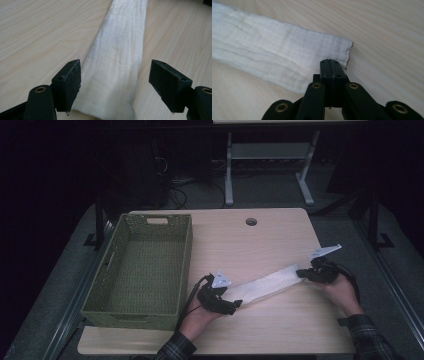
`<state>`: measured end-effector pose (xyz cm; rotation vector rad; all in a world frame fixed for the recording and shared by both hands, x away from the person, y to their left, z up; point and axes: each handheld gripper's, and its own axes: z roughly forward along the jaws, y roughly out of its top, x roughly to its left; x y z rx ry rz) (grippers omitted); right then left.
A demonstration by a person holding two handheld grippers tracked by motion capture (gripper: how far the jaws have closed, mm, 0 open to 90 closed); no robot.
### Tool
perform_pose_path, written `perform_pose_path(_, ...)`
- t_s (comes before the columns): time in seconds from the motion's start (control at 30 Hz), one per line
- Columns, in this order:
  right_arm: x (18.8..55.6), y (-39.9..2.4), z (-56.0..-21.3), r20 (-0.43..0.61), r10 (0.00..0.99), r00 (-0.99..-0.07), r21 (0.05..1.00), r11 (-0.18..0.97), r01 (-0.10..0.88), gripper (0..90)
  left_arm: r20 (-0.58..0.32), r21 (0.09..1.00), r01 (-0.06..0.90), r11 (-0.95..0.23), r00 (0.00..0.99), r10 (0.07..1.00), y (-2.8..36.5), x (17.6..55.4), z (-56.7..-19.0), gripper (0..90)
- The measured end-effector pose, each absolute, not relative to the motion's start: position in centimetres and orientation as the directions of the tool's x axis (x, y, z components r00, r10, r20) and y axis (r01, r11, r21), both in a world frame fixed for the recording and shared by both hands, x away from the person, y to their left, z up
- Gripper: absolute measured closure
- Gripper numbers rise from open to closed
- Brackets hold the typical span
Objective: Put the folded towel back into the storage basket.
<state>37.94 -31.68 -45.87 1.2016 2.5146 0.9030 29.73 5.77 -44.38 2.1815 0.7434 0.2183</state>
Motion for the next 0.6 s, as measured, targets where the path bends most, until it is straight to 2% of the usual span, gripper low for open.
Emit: perform_pose_path(0.6,43.6,-27.4,-46.0,0.062,0.711,-0.701,0.618,0.524,0.586,89.6,-0.082,0.748,0.433,-0.503,0.812,0.578,5.7,30.0,-44.2,25.2)
